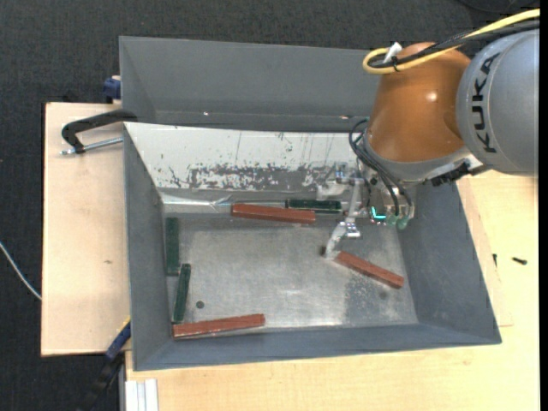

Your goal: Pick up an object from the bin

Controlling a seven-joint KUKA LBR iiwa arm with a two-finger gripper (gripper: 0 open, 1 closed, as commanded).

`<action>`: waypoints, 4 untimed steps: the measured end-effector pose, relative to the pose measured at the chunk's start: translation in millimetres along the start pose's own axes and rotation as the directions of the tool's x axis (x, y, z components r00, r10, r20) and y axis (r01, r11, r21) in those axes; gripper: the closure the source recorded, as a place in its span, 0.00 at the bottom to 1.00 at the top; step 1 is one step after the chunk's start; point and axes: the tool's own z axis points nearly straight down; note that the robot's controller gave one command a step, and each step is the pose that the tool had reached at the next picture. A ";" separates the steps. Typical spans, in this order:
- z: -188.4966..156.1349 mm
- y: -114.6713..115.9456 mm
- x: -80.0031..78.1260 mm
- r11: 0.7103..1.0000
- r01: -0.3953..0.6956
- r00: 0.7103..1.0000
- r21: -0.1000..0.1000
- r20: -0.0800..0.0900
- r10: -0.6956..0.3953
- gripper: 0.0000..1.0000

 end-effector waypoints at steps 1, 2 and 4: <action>-4.1 0.0 -1.7 1.000 0.000 1.000 0.000 0.008 0.000 0.00; 19.8 -28.5 6.5 0.998 0.070 0.997 0.000 0.011 -0.070 0.00; 108.4 -76.4 5.8 0.983 -0.184 0.983 -0.003 0.008 0.184 1.00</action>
Offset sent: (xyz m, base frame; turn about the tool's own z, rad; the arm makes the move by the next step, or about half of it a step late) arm -0.0187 -0.0657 -0.0486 -0.1336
